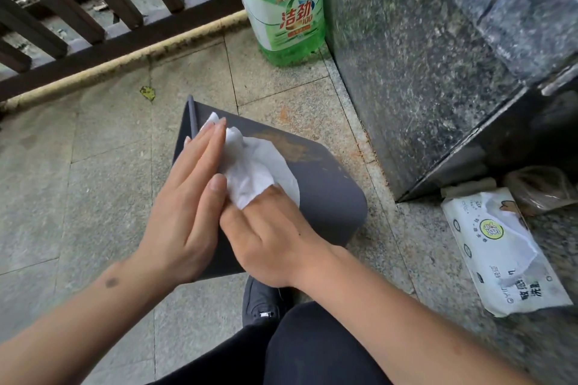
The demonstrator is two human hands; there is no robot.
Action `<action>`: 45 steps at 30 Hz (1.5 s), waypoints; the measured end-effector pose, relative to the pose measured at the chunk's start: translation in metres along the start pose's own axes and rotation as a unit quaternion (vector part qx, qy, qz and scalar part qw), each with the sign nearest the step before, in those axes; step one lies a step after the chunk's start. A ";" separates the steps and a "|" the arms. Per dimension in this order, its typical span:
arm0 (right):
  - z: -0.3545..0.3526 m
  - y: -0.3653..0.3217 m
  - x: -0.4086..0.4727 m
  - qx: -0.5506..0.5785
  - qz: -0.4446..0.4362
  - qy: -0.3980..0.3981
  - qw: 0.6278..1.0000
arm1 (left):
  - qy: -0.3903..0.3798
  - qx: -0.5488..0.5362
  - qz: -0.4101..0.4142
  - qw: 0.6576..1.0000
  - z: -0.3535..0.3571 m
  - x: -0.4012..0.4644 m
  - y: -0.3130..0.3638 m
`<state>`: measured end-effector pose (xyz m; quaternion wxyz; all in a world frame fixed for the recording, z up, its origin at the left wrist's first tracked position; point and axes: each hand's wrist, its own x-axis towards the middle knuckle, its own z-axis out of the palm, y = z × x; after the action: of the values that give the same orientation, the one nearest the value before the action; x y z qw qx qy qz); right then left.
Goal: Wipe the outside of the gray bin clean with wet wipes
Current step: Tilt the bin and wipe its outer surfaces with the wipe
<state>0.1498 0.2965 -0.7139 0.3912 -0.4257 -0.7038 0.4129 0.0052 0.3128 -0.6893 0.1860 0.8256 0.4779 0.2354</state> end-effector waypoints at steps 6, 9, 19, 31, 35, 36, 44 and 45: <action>-0.006 0.032 -0.026 -0.029 0.071 0.011 0.997 | 0.030 0.032 -0.049 0.998 -0.003 -0.004 -0.008; -0.012 0.056 -0.035 -0.044 0.087 0.016 0.995 | 0.035 0.047 -0.049 0.997 -0.005 -0.004 -0.013; -0.036 0.143 -0.087 -0.032 0.422 0.028 0.906 | -0.031 0.058 0.023 0.998 -0.004 0.002 -0.009; -0.038 0.117 -0.055 -0.010 0.391 0.026 0.920 | -0.006 0.061 -0.005 0.998 -0.009 -0.001 -0.017; -0.020 0.078 -0.075 0.021 0.265 0.031 0.964 | -0.006 0.070 0.020 0.997 -0.009 -0.001 -0.019; -0.016 0.074 -0.077 0.017 0.244 0.033 0.969 | -0.006 0.069 0.023 0.997 -0.009 -0.001 -0.020; -0.021 0.114 -0.075 0.000 0.276 0.106 0.955 | -0.016 0.056 0.014 0.998 -0.008 0.001 -0.016; -0.024 0.120 -0.074 -0.015 0.310 0.110 0.944 | -0.018 0.053 0.016 0.998 -0.008 0.001 -0.015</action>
<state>0.2292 0.2696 -0.8305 0.3122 -0.6713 -0.4957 0.4541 -0.0095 0.3211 -0.6908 0.1469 0.8460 0.4729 0.1978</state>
